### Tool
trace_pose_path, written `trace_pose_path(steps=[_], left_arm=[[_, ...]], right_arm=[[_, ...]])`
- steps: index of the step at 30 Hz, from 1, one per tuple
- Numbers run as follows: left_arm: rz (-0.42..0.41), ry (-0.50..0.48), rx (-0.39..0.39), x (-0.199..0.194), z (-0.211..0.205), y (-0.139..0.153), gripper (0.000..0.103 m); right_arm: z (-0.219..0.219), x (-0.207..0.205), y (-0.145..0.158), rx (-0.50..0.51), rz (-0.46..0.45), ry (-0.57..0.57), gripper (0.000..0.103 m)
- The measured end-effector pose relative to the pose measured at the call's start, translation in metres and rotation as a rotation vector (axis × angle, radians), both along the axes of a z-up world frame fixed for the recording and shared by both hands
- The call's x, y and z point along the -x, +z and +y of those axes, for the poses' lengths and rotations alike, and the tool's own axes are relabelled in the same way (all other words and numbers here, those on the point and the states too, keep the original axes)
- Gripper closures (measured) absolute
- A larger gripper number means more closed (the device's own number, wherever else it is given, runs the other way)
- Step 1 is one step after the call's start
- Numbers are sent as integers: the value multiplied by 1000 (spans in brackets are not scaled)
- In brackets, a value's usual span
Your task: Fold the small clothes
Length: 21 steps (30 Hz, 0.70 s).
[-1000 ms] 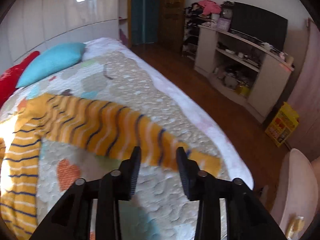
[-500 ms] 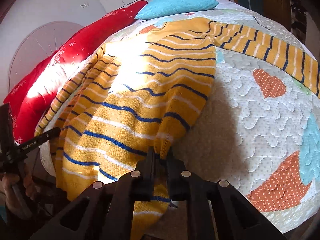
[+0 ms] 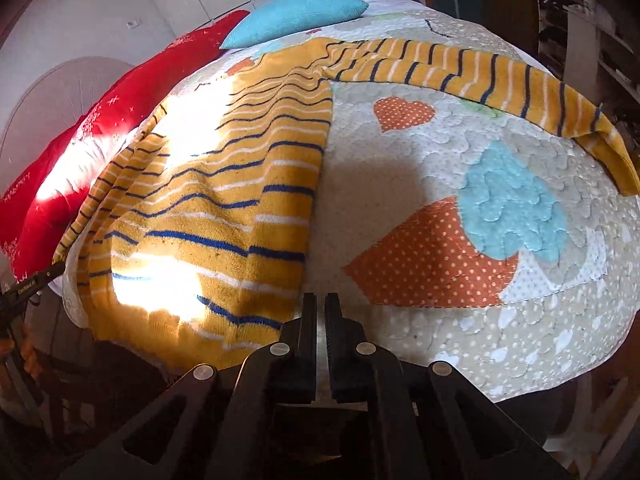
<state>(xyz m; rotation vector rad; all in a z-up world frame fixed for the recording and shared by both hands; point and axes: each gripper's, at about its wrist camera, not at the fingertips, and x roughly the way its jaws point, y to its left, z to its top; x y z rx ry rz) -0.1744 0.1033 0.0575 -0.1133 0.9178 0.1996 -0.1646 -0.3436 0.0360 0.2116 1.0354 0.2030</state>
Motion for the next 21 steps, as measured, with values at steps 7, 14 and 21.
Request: trace_pose_path(steps=[7,14,21], left_arm=[[-92,-116,-61,-17,-48,26,37],[-55,-209,-71,-53,-100,20,32],[7,-238,-60,-77,-121,0,31]], right_arm=[[-6,-34,21,-20,-80,-73,68],[6,-70,30,-40,-114,-89,55],[14,-91,25,-21,-103,-75,47]])
